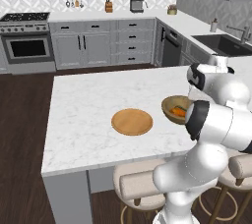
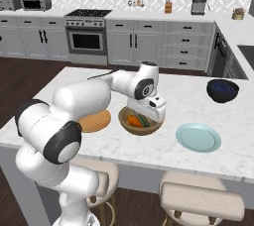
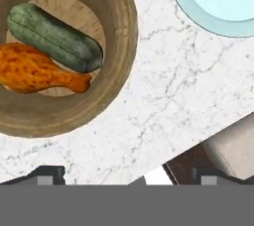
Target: Pick the chicken drumstick and cucumber from their plates and place them in the bowl. Then put the bowl in the fridge.
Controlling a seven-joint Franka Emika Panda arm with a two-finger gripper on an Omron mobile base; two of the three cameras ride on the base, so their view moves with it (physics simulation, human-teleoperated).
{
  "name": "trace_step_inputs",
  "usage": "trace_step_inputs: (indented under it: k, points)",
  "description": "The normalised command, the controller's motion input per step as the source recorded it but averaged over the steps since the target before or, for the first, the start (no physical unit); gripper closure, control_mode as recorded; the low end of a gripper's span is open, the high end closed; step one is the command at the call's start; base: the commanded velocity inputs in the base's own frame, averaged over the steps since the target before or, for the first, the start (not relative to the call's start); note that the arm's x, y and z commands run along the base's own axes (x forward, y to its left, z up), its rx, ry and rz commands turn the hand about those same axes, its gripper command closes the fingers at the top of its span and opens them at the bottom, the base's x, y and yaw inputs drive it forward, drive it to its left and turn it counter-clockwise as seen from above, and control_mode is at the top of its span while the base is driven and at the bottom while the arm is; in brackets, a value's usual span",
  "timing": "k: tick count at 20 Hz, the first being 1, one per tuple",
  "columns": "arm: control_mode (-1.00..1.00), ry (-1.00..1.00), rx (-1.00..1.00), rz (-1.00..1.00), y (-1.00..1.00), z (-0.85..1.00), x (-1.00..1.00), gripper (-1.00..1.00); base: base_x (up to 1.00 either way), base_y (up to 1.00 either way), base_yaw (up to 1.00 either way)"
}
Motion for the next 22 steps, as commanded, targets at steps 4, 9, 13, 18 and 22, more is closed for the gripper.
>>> trace_step_inputs:
  k: [4,9,13,18,22]
  points:
    - [-1.0,0.0,0.08,-0.27,-0.32,0.0,-0.1,-1.0,0.0,0.0,0.0]
    - [-1.0,0.0,0.06,0.0,-0.17,-0.21,0.32,-1.0,0.0,0.0,0.0]
    - [-1.0,0.0,0.06,0.0,-0.15,-0.35,0.36,-1.0,0.0,0.0,0.0]
    - [-1.0,0.0,0.07,0.0,-0.02,-0.33,0.49,-1.0,0.0,0.0,0.0]
    - [-1.0,0.0,0.01,0.0,0.0,-0.32,0.33,-1.0,0.0,0.0,0.0]
